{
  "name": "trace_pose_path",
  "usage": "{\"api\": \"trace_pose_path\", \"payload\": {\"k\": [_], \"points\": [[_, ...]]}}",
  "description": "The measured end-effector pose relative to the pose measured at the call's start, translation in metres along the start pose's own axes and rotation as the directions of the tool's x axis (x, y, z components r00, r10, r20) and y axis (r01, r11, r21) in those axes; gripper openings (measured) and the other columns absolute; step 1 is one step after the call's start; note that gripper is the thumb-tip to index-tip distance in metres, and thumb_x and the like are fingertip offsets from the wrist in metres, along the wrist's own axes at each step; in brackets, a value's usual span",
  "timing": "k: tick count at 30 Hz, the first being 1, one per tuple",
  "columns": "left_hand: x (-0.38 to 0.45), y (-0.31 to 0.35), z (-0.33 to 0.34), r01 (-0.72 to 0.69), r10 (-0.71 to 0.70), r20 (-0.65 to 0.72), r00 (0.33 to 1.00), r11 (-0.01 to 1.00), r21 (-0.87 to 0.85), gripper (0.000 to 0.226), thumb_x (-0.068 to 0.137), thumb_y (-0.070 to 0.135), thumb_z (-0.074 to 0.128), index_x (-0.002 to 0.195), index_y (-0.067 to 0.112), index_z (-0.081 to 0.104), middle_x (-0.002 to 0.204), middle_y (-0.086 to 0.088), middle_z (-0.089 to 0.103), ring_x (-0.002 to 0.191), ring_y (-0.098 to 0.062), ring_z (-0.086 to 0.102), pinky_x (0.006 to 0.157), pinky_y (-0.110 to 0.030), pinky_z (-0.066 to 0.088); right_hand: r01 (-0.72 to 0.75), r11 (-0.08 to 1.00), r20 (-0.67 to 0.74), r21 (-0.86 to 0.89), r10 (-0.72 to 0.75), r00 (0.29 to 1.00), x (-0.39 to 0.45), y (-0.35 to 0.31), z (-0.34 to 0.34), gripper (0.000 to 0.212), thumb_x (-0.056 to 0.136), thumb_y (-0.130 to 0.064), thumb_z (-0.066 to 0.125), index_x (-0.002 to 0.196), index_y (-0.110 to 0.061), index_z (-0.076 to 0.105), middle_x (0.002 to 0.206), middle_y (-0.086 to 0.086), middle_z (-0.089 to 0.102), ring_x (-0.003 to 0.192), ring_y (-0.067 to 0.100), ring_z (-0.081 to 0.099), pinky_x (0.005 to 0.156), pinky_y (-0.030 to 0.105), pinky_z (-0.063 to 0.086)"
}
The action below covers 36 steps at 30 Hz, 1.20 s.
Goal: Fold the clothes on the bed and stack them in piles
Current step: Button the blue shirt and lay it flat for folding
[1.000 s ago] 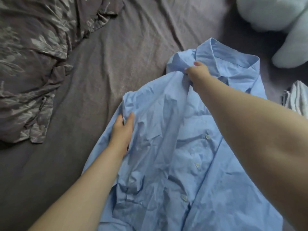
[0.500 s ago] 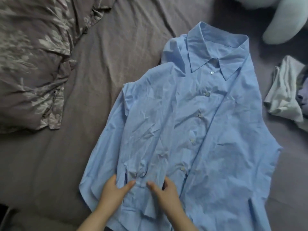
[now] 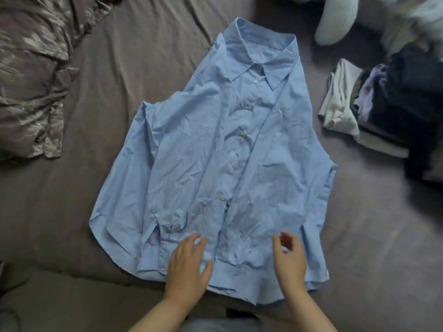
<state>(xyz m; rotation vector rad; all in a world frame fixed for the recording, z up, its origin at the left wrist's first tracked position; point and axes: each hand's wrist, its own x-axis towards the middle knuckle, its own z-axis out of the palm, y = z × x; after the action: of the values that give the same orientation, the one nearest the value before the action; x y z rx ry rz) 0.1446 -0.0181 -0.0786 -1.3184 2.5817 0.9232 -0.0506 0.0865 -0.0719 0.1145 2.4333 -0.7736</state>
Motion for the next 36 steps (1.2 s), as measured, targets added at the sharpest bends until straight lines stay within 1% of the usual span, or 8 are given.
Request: {"api": "trace_pose_path", "payload": {"k": [5, 10, 15, 19, 25, 29, 32, 36], "points": [[0.01, 0.084, 0.056, -0.267, 0.206, 0.367, 0.907, 0.956, 0.124, 0.1, 0.049, 0.07, 0.072, 0.132, 0.023, 0.043, 0.142, -0.005, 0.045, 0.132, -0.027, 0.034, 0.106, -0.046, 0.029, -0.103, 0.986, -0.13, -0.132, 0.085, 0.988, 0.07, 0.022, -0.058, 0.08, 0.078, -0.04, 0.076, 0.14, -0.005, 0.04, 0.139, 0.019, 0.041, 0.127, 0.036, 0.043, 0.108, 0.043, 0.034], [0.017, 0.108, 0.085, -0.179, -0.019, 0.624, 0.781, 0.95, 0.254, 0.115, 0.075, 0.074, 0.054, 0.15, 0.025, -0.018, 0.152, -0.002, -0.036, 0.138, -0.032, -0.034, 0.111, -0.056, -0.014, -0.196, 0.98, 0.073, -0.047, 0.199, 0.977, 0.115, 0.023, -0.062, 0.083, 0.081, -0.039, 0.074, 0.144, -0.006, 0.032, 0.138, 0.013, 0.047, 0.125, 0.03, 0.047, 0.098, 0.035, 0.038], [0.005, 0.131, 0.095, -0.222, 0.017, 0.601, 0.799, 0.937, 0.268, 0.111, 0.073, 0.079, 0.05, 0.154, 0.017, 0.005, 0.161, -0.007, -0.001, 0.146, -0.03, -0.006, 0.114, -0.055, 0.001, -0.113, 0.994, 0.074, 0.008, 0.112, 0.991, 0.141, 0.001, -0.071, 0.04, 0.082, -0.047, 0.068, 0.097, -0.012, 0.056, 0.095, 0.008, 0.06, 0.087, 0.019, 0.05, 0.071, 0.028, 0.04], [0.017, 0.168, 0.111, -0.166, 0.086, 0.405, 0.91, 0.972, 0.166, 0.116, 0.037, 0.085, 0.063, 0.129, 0.015, 0.053, 0.118, -0.011, 0.064, 0.117, -0.032, 0.045, 0.099, -0.056, 0.031, -0.001, 0.994, 0.084, 0.107, -0.008, 0.996, 0.183, -0.055, -0.088, 0.074, 0.087, -0.046, 0.064, 0.144, -0.009, 0.033, 0.122, 0.006, 0.05, 0.113, 0.02, 0.05, 0.092, 0.029, 0.04], [0.056, 0.244, 0.126, 0.316, -0.298, 0.519, 0.801, 0.947, 0.056, 0.11, 0.077, 0.062, 0.063, 0.152, 0.02, -0.005, 0.155, -0.007, 0.006, 0.145, -0.03, 0.006, 0.112, -0.054, 0.02, -0.01, 0.998, 0.093, 0.065, 0.004, 0.996, 0.229, -0.093, -0.077, 0.037, 0.084, -0.045, 0.069, 0.096, -0.012, 0.058, 0.085, 0.002, 0.053, 0.084, 0.024, 0.052, 0.069, 0.028, 0.041], [0.066, 0.223, 0.125, 0.383, -0.372, 0.381, 0.846, 0.922, 0.049, 0.075, 0.052, 0.038, 0.088, 0.119, 0.025, 0.057, 0.112, -0.01, 0.058, 0.105, -0.03, 0.052, 0.081, -0.043, 0.039, -0.013, 0.996, 0.094, 0.091, 0.004, 0.996, 0.238, -0.097, -0.067, 0.031, 0.084, -0.027, 0.072, 0.066, -0.011, 0.052, 0.063, 0.002, 0.049, 0.056, 0.015, 0.045, 0.065, 0.03, 0.04], [0.069, 0.186, 0.11, 0.441, -0.365, 0.408, 0.837, 0.891, -0.107, 0.011, 0.084, 0.019, 0.059, 0.089, 0.022, 0.05, 0.105, -0.008, 0.062, 0.1, -0.028, 0.057, 0.074, -0.037, 0.04, 0.091, 0.993, 0.074, 0.079, -0.097, 0.993, 0.228, -0.11, -0.062, 0.02, 0.083, -0.019, 0.066, 0.069, -0.013, 0.053, 0.063, 0.002, 0.046, 0.057, 0.017, 0.04, 0.048, 0.025, 0.035], [0.053, 0.144, 0.08, 0.505, -0.37, 0.35, 0.861, 0.705, -0.498, 0.019, 0.089, 0.008, 0.044, 0.071, 0.015, 0.041, 0.068, -0.003, 0.047, 0.066, -0.017, 0.045, 0.062, -0.038, 0.035, 0.28, 0.951, 0.051, 0.135, -0.289, 0.956, 0.187, -0.159, -0.047, 0.006, 0.085, -0.015, 0.057, 0.091, -0.013, 0.058, 0.068, -0.004, 0.048, 0.056, 0.009, 0.041, 0.047, 0.018, 0.035]]}}
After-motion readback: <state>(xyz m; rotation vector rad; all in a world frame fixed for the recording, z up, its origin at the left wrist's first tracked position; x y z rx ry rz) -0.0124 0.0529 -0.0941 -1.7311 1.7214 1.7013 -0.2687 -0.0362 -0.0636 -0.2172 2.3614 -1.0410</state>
